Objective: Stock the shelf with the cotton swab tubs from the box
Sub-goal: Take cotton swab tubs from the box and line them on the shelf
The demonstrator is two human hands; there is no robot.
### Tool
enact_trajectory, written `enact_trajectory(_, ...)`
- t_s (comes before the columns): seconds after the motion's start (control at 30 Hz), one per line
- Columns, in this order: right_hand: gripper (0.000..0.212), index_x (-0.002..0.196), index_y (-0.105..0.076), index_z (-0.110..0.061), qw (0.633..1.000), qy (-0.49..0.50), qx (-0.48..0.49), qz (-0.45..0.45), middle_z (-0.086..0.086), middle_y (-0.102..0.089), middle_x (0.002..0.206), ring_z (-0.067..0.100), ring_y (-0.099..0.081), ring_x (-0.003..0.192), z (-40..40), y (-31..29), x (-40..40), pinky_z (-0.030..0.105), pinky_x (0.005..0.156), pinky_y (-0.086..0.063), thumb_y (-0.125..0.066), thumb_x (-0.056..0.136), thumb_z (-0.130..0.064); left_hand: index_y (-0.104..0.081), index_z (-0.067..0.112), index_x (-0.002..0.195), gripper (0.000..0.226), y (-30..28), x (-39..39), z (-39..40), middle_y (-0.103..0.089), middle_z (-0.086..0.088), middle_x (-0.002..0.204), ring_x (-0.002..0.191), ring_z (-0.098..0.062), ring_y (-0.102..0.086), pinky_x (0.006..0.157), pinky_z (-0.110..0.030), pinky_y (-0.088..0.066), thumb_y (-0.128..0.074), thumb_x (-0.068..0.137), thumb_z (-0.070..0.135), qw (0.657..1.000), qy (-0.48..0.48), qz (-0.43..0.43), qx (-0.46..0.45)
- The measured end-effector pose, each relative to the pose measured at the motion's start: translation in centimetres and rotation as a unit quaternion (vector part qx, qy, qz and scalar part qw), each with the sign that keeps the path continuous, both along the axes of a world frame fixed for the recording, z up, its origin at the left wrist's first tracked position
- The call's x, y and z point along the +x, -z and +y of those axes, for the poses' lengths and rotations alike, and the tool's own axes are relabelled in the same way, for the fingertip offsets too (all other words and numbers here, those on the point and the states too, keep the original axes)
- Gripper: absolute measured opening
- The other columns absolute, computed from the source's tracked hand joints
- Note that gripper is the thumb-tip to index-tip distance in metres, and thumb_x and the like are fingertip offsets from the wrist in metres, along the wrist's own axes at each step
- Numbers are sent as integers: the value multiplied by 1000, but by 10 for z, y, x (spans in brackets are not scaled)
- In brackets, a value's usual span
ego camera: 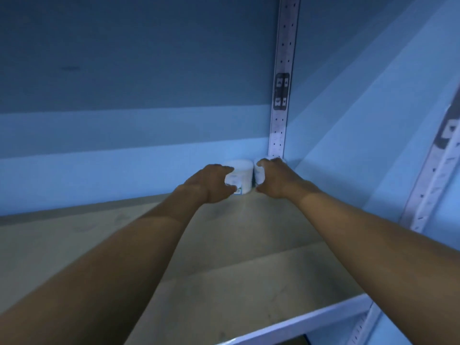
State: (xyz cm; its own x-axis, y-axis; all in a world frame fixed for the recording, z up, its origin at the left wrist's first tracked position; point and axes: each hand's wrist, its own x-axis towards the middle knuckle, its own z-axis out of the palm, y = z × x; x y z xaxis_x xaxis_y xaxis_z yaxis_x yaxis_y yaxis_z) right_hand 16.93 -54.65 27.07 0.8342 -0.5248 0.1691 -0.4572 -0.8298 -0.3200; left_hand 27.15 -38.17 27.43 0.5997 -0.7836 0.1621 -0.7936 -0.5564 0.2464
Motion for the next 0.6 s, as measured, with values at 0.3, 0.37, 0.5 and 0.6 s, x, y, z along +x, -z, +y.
enact_trajectory(0.3, 65, 150, -40, -23, 997, -65, 41, -9, 10, -40, 148, 25, -42, 137, 108, -5, -79, 31, 108, -35, -65, 92, -40, -43, 31, 146, 59, -20, -69, 114, -40, 4, 153, 142, -17, -33, 114, -33, -32, -57, 93, 51, 998, -41, -10, 55)
enact_trajectory(0.37, 60, 148, -43, -21, 995, -89, 42, -17, 12, -41, 150, 25, -42, 137, 134, -3, -99, 29, 109, -33, -63, 94, -34, -45, 28, 145, 56, -20, -85, 145, -44, 4, 151, 140, -17, -36, 112, -30, -32, -59, 93, 44, 998, -42, -17, 51)
enact_trajectory(0.5, 57, 145, -47, -24, 991, -123, 48, -11, 10, -44, 146, 25, -45, 135, 182, 5, -129, 32, 112, -35, -64, 91, -33, -51, 23, 142, 56, -12, -115, 205, -53, 1, 145, 135, -18, -46, 111, -27, -35, -63, 91, 42, 997, -52, -36, 43)
enact_trajectory(0.6, 55, 144, -46, -25, 987, -154, 42, -11, 8, -43, 146, 29, -44, 134, 218, 19, -146, 39, 112, -37, -60, 93, -35, -50, 28, 143, 56, -1, -142, 247, -52, 3, 145, 135, -18, -46, 111, -31, -36, -63, 90, 43, 996, -65, -9, 52)
